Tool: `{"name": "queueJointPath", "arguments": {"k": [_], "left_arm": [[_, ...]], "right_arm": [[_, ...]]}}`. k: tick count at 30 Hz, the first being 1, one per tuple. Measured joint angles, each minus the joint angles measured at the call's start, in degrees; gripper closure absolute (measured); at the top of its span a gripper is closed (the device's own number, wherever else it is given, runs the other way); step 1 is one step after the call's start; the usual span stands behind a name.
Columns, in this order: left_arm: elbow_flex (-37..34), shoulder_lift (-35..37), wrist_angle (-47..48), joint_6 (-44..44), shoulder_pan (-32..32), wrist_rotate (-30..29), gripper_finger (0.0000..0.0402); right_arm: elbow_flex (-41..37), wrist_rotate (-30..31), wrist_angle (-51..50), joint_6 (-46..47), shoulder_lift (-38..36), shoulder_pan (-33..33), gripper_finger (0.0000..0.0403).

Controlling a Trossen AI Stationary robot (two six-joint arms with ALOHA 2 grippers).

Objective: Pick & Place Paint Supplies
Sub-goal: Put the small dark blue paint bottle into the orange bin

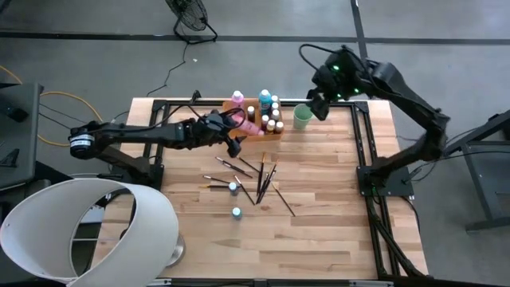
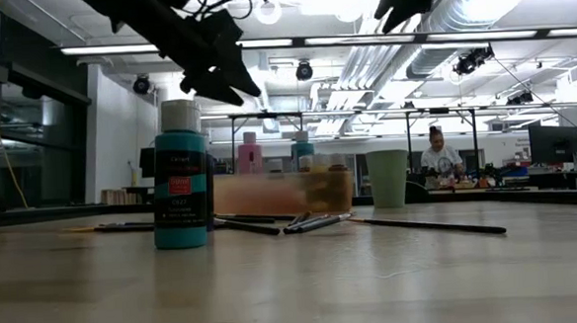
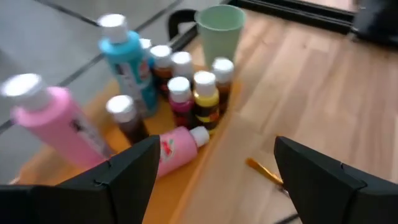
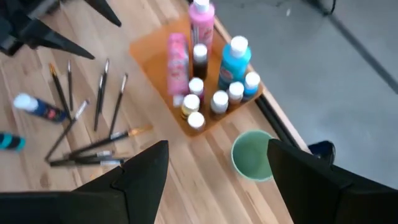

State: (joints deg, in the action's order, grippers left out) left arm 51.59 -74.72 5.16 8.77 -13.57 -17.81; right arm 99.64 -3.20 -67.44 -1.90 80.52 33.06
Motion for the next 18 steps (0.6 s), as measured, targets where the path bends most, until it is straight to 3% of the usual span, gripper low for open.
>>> {"name": "queueJointPath", "arguments": {"k": [7,13,18], "left_arm": [[-0.07,0.04,1.41,0.05,0.09,-3.29,0.0094],[-0.07,0.0,2.35,1.13,0.1,-3.03,0.0094],[-0.07,0.0,6.37,2.45,0.12,5.69,0.0094]], "right_arm": [[-17.27,-1.35,10.22,5.75,-10.94,-1.45,0.0136],[-24.27,-1.27,10.95,7.74,-14.37,-3.7,0.0136],[-25.05,-1.27,10.93,7.88,-15.51,-4.99,0.0136]]}}
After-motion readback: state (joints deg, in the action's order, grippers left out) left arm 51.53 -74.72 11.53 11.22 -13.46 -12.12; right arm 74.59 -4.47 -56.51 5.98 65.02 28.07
